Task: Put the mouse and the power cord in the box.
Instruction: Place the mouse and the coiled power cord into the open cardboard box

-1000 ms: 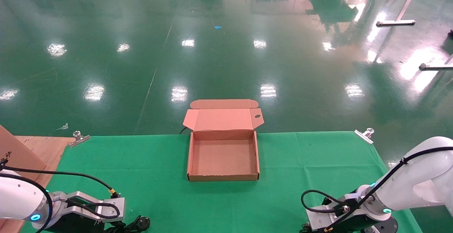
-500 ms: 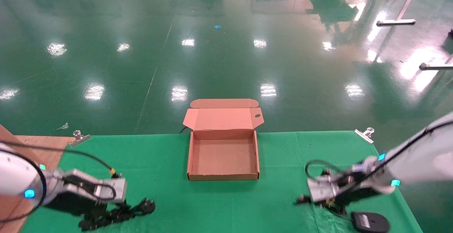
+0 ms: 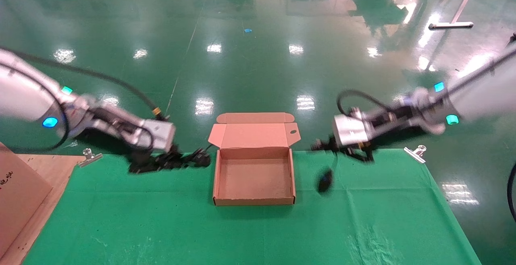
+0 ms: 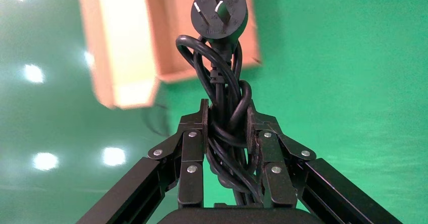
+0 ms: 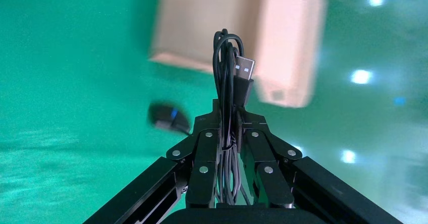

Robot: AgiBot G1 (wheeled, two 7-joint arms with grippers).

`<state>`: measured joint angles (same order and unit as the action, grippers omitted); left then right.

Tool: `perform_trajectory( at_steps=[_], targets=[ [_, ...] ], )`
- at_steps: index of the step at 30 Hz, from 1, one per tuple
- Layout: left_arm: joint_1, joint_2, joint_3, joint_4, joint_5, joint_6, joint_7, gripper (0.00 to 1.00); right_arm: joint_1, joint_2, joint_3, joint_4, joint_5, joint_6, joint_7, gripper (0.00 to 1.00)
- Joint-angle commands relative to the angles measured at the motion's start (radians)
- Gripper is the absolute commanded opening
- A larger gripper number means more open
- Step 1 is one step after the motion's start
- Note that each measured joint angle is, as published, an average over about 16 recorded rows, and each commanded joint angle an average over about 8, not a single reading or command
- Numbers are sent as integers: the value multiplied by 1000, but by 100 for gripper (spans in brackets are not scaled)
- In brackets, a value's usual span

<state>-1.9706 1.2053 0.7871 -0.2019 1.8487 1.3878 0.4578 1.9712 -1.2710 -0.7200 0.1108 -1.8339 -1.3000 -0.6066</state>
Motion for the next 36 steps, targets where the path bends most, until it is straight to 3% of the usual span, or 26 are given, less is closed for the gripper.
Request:
perform_trajectory(
  at_steps=[1, 9, 19, 24, 30, 36],
  targets=[
    [-24, 19, -1, -25, 0, -3, 4, 0, 29, -16, 4, 8, 4, 4, 10, 0],
    [-45, 88, -13, -46, -20, -47, 68, 0, 55, -85, -9, 59, 3, 37, 57, 0],
    [-39, 115, -29, 14, -49, -69, 162, 0, 31, -89, -53, 168, 32, 40, 133, 0],
    [15, 125, -58, 23, -99, -99, 277, 0, 35, -85, -70, 184, 56, 32, 152, 0],
    [149, 138, -129, 47, -202, -305, 431, 0, 51, -79, -84, 175, 76, 21, 152, 0],
    [276, 161, -173, 19, -289, -601, 466, 0, 58, -70, -91, 150, 90, 11, 125, 0]
  ],
)
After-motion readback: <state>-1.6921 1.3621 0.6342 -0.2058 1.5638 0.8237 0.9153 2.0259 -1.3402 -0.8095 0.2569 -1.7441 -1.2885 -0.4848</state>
